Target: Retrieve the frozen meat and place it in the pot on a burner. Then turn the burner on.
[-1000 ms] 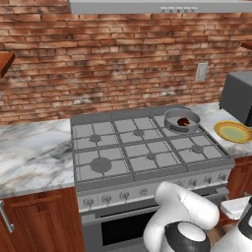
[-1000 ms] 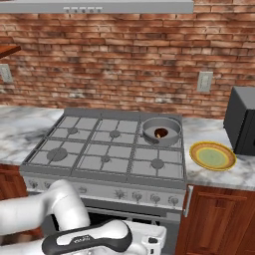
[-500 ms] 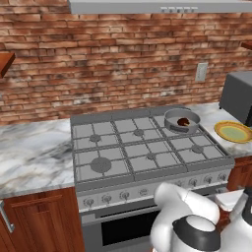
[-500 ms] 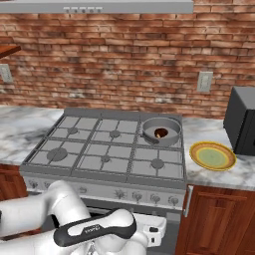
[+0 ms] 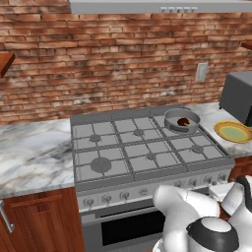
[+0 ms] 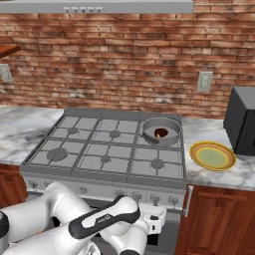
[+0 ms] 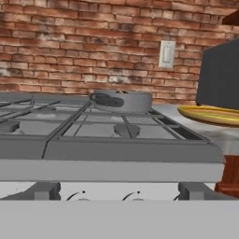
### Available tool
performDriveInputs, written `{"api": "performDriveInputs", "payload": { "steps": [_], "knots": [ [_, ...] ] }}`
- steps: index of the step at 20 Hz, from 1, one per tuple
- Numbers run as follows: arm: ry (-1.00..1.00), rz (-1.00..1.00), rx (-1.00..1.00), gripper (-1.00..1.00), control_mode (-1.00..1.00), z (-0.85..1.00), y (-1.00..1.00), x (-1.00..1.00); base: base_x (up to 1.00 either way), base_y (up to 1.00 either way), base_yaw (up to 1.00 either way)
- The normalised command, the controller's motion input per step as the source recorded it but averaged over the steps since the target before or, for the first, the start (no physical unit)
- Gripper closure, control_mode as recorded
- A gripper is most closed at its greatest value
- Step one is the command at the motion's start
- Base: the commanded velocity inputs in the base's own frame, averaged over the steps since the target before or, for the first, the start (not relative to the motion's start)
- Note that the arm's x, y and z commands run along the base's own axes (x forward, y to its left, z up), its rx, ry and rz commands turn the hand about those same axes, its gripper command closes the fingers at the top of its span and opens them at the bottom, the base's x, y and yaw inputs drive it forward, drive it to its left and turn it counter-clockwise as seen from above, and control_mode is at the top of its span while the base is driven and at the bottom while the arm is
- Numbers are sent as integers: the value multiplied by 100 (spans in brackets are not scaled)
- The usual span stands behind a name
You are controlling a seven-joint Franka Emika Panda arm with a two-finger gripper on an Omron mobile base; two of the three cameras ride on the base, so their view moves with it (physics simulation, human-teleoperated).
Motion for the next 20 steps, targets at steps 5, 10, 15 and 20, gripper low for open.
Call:
{"api": "performDriveInputs", "payload": {
  "steps": [5, 10, 15, 20],
  "knots": [
    [0, 0, 0, -100, -100, -17, 0, 25, 0, 0, 0],
    [0, 0, 0, -100, -100, -27, 0, 9, 0, 0, 0],
    [0, 0, -3, -100, -100, -28, 0, 1, 0, 0, 0],
    [0, 0, -1, -100, -100, -2, 0, 1, 0, 0, 0]
  ]
}}
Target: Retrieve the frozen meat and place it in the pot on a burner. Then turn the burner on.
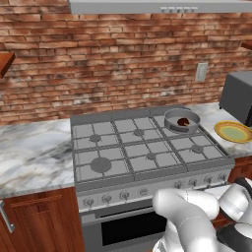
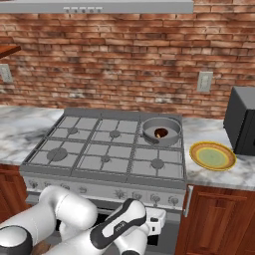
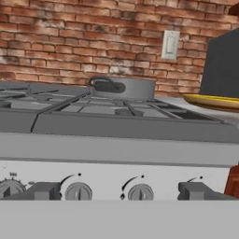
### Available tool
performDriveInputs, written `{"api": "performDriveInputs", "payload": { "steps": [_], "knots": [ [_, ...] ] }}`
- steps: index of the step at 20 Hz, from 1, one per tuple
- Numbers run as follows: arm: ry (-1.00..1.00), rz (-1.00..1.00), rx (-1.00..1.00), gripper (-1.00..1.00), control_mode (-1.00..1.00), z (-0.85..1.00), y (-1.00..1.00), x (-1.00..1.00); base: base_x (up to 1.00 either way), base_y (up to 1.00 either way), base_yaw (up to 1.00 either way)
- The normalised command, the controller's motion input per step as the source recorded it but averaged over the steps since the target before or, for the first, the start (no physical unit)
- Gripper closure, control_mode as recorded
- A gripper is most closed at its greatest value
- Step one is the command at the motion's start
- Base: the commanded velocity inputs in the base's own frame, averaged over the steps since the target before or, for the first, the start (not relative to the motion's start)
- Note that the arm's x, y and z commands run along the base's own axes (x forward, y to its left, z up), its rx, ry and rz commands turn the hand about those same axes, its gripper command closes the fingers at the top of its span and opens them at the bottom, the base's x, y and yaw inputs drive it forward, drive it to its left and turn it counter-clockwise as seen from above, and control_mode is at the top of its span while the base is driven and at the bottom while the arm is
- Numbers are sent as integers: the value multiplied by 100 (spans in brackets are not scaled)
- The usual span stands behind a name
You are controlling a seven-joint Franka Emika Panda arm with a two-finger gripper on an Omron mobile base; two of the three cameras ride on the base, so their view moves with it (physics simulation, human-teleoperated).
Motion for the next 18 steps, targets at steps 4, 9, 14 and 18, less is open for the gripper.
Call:
{"api": "performDriveInputs", "payload": {
  "steps": [4, 9, 14, 18],
  "knots": [
    [0, 0, -1, -100, -100, 0, 0, 0, 0, 0, 0],
    [0, 0, -2, -100, -100, 0, 0, 0, 0, 0, 0],
    [0, 0, 0, -100, -100, 0, -1, 0, 0, 0, 0],
    [0, 0, 0, -100, -100, 0, 0, 0, 0, 0, 0]
  ]
}}
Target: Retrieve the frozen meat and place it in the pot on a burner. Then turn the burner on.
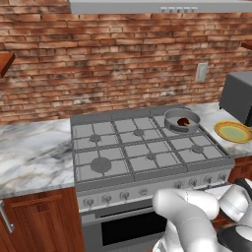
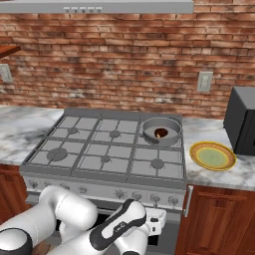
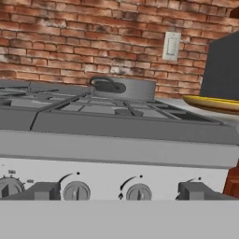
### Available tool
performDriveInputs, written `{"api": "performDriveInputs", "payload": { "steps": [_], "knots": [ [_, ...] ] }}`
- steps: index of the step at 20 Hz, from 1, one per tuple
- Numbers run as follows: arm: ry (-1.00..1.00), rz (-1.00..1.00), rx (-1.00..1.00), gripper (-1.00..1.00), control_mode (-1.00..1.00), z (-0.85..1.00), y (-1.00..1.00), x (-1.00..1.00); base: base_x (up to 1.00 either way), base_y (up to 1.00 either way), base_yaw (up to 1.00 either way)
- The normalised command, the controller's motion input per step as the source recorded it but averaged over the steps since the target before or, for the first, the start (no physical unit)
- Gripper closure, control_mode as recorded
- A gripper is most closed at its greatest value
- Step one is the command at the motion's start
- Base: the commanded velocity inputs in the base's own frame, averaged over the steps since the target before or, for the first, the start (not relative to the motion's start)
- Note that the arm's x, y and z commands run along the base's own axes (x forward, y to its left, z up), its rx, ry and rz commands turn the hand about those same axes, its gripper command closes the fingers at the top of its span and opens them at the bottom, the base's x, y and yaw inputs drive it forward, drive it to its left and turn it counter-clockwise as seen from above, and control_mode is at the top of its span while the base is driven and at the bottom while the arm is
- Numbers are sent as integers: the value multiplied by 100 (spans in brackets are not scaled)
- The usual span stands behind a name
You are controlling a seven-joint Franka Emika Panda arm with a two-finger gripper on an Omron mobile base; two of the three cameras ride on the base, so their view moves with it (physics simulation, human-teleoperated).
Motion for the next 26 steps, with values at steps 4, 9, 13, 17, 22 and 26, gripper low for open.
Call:
{"api": "performDriveInputs", "payload": {
  "steps": [4, 9, 13, 17, 22, 26],
  "knots": [
    [0, 0, 0, -100, -100, 0, 0, 0, 0, 0, 0],
    [1, 0, 0, -100, -100, -5, 0, 5, 0, 0, 0],
    [0, 0, 0, -100, -100, -15, 0, 19, 0, 0, 0],
    [0, 0, 0, -100, -100, -7, 0, 14, 0, 0, 0],
    [-1, 0, 0, -100, -100, -14, -15, 20, 0, 0, 0],
    [-5, 0, 0, -100, -100, -21, -2, 2, 0, 0, 0]
  ]
}}
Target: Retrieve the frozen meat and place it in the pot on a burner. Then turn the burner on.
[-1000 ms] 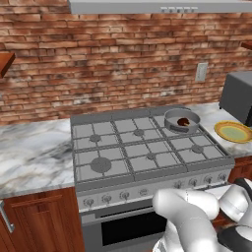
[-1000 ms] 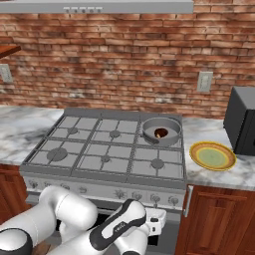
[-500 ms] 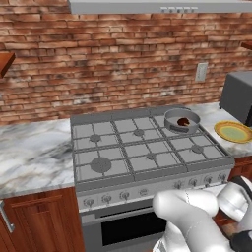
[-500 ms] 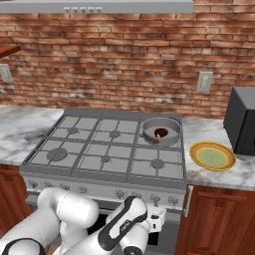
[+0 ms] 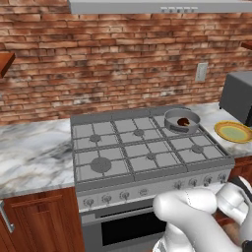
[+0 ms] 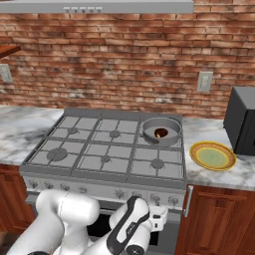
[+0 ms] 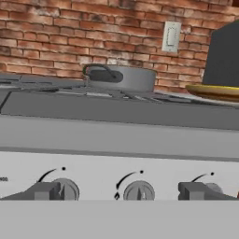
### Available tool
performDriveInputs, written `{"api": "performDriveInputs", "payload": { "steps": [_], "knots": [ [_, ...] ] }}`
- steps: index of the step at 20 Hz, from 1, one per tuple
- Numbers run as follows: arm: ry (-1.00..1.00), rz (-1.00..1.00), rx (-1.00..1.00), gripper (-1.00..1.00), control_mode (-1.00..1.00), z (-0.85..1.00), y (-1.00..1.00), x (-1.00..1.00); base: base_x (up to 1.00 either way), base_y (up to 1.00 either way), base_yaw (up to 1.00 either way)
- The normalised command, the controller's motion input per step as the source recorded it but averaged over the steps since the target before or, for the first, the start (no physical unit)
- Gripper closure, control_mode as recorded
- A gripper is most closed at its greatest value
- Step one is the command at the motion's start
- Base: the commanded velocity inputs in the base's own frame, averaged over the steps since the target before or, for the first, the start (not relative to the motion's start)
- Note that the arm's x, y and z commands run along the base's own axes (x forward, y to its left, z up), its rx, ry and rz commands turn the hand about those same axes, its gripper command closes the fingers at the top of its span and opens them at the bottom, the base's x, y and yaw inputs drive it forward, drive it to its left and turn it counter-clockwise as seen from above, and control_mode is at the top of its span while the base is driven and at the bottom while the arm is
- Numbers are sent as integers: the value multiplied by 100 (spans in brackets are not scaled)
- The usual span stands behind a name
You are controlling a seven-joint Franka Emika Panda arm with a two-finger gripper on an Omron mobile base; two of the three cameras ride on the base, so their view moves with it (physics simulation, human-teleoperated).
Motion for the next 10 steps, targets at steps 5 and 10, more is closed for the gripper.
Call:
{"api": "performDriveInputs", "payload": {
  "steps": [5, 10],
  "knots": [
    [-2, 0, 0, -100, -100, -21, -1, 0, 0, 0, 0],
    [-2, 0, 0, -100, -100, -28, -12, 1, 0, 0, 0]
  ]
}}
